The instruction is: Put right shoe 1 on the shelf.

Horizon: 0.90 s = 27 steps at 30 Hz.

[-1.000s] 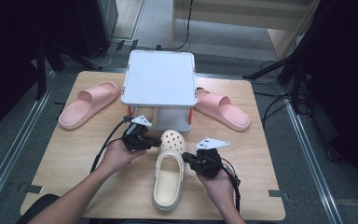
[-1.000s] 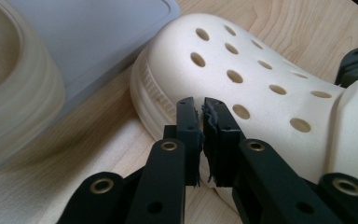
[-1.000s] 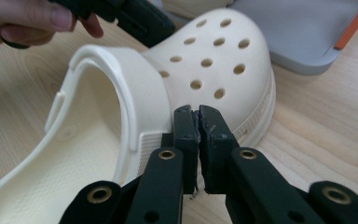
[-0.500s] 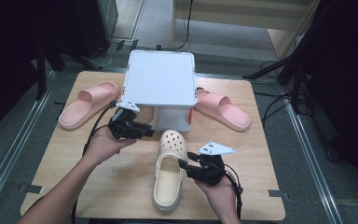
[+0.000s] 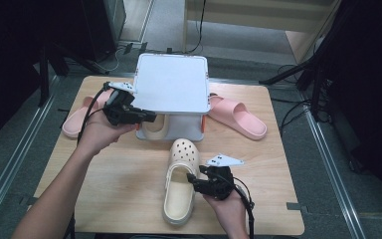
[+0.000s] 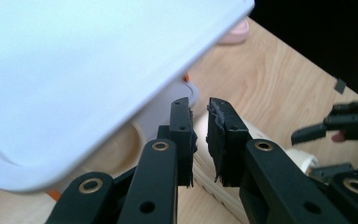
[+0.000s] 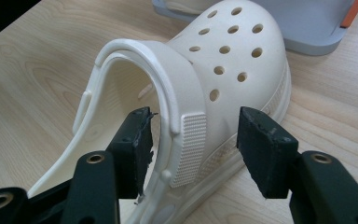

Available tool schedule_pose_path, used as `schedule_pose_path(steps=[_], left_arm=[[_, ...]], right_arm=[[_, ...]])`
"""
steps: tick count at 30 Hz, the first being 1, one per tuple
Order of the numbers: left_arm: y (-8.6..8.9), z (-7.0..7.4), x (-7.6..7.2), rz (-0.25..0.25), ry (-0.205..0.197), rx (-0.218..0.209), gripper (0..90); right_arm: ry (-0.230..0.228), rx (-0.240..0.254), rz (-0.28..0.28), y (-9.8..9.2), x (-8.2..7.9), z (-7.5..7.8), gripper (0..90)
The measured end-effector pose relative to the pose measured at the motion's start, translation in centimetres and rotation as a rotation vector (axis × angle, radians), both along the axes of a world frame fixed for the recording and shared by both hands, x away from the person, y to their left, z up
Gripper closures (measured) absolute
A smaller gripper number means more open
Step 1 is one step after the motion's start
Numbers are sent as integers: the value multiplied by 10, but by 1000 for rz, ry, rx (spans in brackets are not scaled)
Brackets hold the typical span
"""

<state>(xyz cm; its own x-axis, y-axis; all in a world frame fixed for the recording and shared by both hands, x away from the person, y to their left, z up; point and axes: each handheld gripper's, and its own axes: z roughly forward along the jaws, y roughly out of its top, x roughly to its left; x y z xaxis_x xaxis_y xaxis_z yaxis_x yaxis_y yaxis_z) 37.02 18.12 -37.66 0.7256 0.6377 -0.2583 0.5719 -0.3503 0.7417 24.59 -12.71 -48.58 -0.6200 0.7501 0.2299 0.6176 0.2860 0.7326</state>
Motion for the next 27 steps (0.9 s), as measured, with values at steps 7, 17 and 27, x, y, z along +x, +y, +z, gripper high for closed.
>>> schedule_pose_path(steps=[7,17,27], left_arm=[[13,10,20,39,-15,20,806],[28,-2,32,104,-34,39,812],[33,-8,31,114,-42,21,818]], right_arm=[[1,-20,0,8,4,-5,443],[-26,-55,-60,16,10,-12,456],[-114,-116,-95,16,9,-6,695]])
